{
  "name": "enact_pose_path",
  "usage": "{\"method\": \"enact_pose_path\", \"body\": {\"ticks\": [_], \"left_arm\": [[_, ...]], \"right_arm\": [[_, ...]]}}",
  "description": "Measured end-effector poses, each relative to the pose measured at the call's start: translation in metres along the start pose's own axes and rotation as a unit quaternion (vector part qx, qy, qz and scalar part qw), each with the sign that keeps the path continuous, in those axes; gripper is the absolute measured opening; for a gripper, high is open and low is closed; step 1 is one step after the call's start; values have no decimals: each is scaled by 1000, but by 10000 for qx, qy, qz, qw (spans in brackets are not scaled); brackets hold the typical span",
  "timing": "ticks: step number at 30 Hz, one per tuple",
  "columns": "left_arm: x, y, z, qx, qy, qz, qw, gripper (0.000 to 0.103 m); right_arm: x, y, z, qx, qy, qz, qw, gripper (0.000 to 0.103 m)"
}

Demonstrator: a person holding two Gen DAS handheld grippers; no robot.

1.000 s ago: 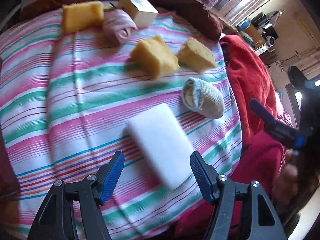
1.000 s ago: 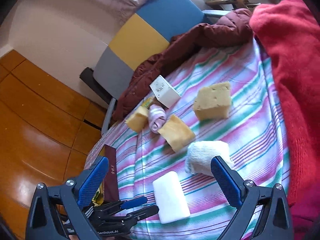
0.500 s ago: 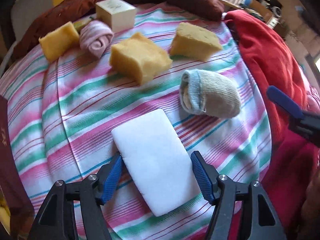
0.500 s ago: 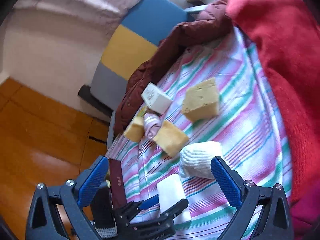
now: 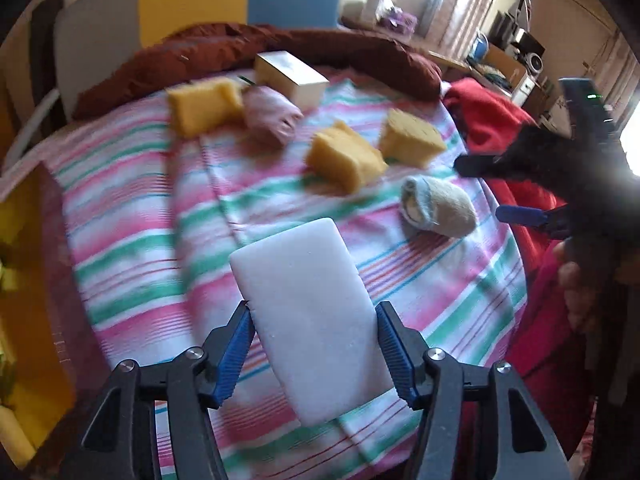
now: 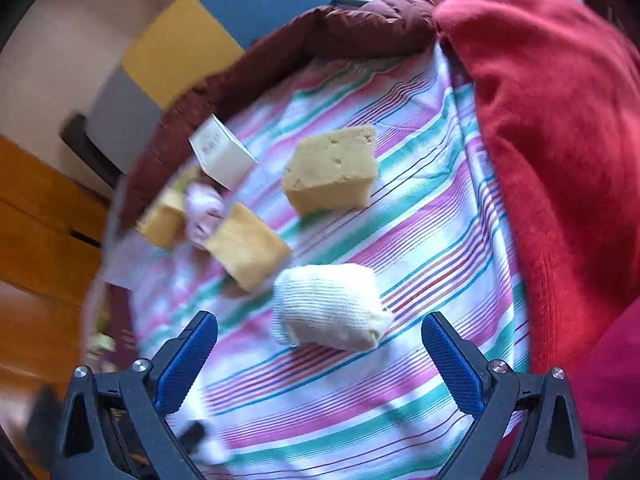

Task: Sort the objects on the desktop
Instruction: 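Grasp the white eraser block with the left tool while the right tool grasps the white sock, then carry the eraser block and white sock into the gold tray and release both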

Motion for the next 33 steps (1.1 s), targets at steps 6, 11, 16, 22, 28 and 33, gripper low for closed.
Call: {"method": "enact_pose_path", "body": {"ticks": [6, 11, 16, 22, 28, 33], "left_arm": [[3, -30, -33, -195, -162, 444, 9987, 62], [10, -52, -58, -353, -348, 736, 9961, 62], [20, -69, -87, -510, -700, 899, 9922, 62], [37, -85, -135, -810, -1284, 959, 9837, 62], [53, -100, -197, -1189, -1930, 1016, 9687, 62], [58, -111, -247, -1510, -2294, 1064, 9557, 62]], "right_arm": [[3, 37, -3, 520, -168, -236, 9982, 99], [5, 51, 0, 998, -484, -329, 9933, 75], [7, 47, -3, 1031, -626, -245, 9924, 72], [6, 22, -29, 347, -1005, 298, 9939, 72], [29, 12, -93, -562, -1440, 230, 9877, 72], [57, 27, -193, -1199, -2336, -65, 9649, 72]]}}
Point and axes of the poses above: each gripper's, at about its wrist camera, not at the fingertips, and y roughly the way its jaws point, z to its right, x to its underside, the point moved 5 cm from there along y, roughly the way its jaws point, and after that the axes turned 4 degrees about -x, right-handed, at the moved point
